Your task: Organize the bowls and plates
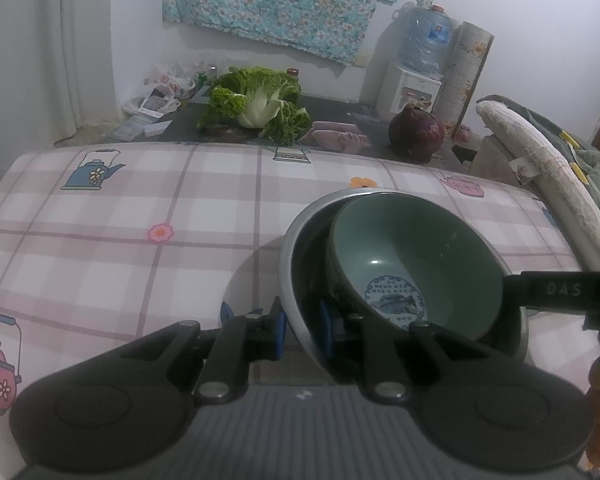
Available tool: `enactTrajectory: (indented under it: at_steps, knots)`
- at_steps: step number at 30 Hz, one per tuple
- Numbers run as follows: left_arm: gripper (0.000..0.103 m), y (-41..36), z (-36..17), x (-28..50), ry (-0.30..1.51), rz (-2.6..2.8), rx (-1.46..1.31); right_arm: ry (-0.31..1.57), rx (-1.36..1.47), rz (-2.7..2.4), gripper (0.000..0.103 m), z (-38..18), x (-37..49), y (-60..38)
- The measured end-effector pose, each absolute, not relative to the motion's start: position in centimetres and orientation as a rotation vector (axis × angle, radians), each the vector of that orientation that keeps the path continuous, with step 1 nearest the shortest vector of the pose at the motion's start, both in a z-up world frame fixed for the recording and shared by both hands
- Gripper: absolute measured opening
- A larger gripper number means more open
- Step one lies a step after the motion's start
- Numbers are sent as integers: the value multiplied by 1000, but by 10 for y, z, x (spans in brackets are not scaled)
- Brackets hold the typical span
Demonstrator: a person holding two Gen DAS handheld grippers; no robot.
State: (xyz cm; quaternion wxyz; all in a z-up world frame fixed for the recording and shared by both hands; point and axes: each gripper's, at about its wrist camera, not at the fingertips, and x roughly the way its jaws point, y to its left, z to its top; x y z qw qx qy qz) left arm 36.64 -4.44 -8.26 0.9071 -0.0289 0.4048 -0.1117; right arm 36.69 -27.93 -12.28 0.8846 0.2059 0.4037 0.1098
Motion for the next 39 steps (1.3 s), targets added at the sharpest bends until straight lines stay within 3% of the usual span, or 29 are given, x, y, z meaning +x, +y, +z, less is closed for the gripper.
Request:
enactTrajectory:
  at_steps: [25,39]
  knots:
    - [18,-46,-60,351,789,-230,-57,795,428,231,12,-106,354,-280]
    - [18,-40,-18,313,744,-242,-70,765,417,232,12,-61,316,-276]
